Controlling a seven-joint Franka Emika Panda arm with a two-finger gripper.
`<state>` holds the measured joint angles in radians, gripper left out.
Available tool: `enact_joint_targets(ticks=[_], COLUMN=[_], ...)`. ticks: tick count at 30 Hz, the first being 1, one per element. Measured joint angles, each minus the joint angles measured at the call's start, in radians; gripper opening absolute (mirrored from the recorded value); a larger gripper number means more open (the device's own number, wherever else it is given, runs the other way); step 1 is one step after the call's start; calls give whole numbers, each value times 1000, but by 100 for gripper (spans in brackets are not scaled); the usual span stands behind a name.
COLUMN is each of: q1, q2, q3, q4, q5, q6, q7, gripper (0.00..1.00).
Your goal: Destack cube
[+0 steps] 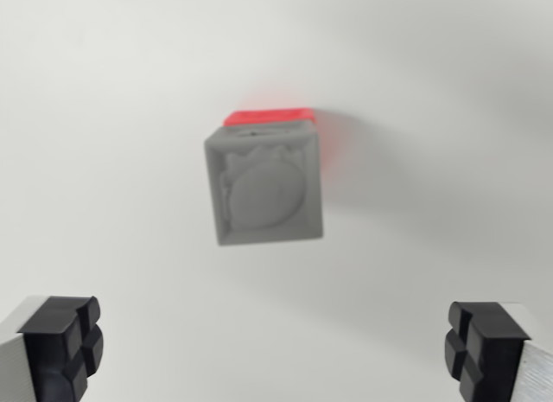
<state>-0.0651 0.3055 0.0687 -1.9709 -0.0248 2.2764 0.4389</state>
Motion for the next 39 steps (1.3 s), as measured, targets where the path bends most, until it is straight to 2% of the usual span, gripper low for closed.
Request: enact_joint_targets(ticks=[5,13,28,39], q1=[1,1,4,11], q2=[36,89,196,250], q3=[7,7,2,-6], q4=[0,-15,-21,-18], q5=[-5,-10,-22,-25], q6=[30,98,210,260], q7=[-36,-38,-34,-33], gripper=[100,100,100,100])
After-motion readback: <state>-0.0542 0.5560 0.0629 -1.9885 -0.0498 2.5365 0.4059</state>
